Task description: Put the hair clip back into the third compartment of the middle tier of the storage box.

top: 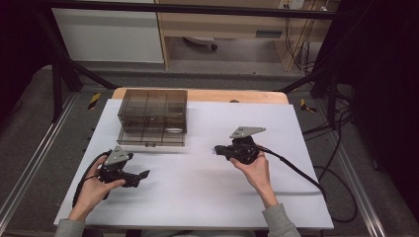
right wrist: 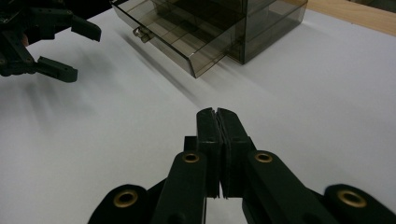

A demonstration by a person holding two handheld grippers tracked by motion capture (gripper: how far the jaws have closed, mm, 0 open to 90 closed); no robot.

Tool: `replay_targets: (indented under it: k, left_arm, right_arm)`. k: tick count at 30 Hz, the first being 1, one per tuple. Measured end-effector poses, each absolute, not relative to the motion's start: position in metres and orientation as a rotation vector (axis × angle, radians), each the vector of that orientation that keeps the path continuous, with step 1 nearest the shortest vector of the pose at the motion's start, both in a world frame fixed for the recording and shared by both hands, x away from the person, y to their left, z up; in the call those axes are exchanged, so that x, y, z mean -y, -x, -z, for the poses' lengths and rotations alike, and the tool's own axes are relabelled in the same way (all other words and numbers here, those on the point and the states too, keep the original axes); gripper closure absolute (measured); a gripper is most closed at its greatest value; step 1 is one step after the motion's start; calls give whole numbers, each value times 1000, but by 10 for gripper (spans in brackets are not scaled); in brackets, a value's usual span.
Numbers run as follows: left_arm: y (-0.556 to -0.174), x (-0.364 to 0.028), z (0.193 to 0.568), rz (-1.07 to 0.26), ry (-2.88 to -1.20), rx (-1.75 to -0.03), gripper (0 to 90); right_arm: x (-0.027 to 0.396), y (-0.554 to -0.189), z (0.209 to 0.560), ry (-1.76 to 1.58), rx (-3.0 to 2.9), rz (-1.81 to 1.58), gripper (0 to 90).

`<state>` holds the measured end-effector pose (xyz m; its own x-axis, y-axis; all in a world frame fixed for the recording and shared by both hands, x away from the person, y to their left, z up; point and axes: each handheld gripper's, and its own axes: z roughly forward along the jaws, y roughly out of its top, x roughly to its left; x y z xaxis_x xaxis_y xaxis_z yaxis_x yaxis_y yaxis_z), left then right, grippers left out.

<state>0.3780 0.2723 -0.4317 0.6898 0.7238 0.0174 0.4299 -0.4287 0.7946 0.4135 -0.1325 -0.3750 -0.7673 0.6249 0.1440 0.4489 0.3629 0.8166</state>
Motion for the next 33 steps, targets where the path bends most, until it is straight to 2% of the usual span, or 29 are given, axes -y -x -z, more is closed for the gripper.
replay_targets:
  k: [33]
  left_arm:
    - [-379, -274, 432, -456, -2084, -887, 83]
  right_arm:
    - [85, -441, 371, -923, -2397, -1399, 893]
